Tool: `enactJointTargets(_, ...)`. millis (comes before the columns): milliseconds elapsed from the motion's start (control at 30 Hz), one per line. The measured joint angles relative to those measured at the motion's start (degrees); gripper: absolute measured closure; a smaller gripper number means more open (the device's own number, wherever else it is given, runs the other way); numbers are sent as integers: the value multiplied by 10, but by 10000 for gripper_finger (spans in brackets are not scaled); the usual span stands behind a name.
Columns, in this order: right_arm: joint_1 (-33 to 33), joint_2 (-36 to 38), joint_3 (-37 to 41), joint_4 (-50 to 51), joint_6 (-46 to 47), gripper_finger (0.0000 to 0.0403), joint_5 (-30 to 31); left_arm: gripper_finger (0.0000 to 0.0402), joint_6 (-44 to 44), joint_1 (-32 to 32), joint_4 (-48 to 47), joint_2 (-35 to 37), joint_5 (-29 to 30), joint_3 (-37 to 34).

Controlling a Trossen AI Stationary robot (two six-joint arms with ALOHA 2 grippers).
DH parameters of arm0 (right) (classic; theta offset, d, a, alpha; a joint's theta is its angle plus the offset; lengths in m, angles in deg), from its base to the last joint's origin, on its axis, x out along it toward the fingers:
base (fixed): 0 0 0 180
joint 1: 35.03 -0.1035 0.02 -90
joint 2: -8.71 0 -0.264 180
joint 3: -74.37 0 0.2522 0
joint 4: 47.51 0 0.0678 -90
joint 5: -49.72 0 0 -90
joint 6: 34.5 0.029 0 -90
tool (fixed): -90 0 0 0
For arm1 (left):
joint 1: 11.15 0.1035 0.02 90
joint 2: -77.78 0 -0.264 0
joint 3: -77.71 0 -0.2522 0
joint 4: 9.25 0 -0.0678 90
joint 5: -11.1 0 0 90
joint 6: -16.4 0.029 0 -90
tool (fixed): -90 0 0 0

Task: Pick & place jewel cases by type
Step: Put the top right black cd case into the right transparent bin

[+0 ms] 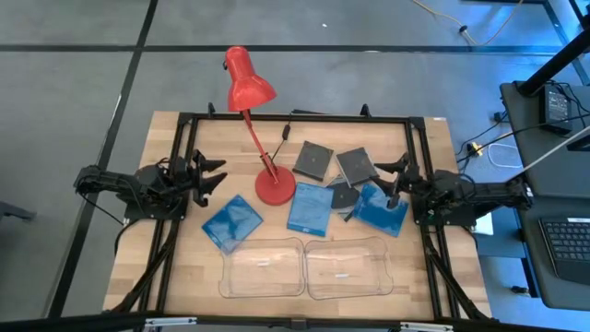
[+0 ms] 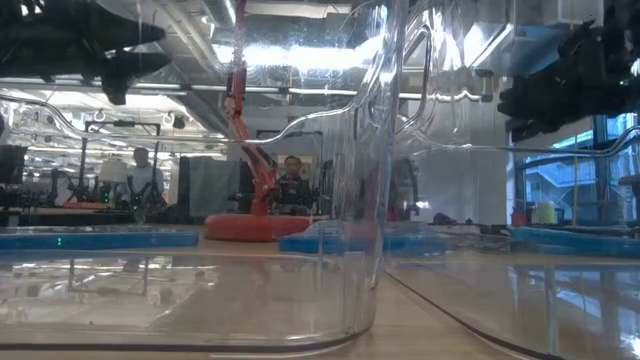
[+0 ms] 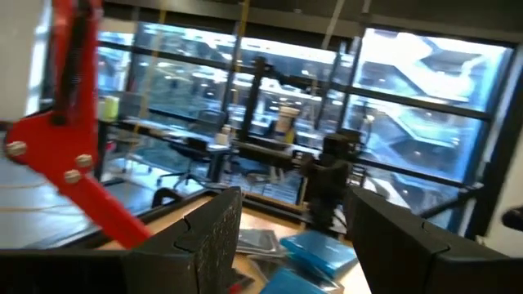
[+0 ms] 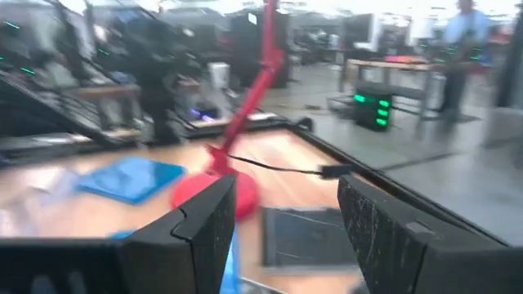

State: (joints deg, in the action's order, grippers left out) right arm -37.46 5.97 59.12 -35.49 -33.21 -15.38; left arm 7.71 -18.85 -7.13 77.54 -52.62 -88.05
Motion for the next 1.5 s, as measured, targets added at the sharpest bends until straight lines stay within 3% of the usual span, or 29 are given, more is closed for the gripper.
enactJointTargets(200, 0, -73, -28, 47, 17, 185, 40, 190, -12, 0, 2, -18, 21, 0)
enactJointTargets(400, 1, -194, -89, 56, 14, 185, 69, 190, -13, 0, 2, -42, 88, 0)
enactJointTargets(700, 25, -402, -205, 232, -60, 185, 75, 190, -36, 0, 2, -60, 115, 0)
enactJointTargets(867, 27, -474, -222, 228, -127, 185, 79, 190, -61, 0, -6, -60, 113, 0)
enactJointTargets(967, 27, -502, -223, 220, -149, 185, 50, 190, -76, 0, -20, -60, 113, 0)
enactJointTargets(1500, 27, -642, -224, 143, -183, 185, 46, 190, -87, 0, -55, -60, 116, 0)
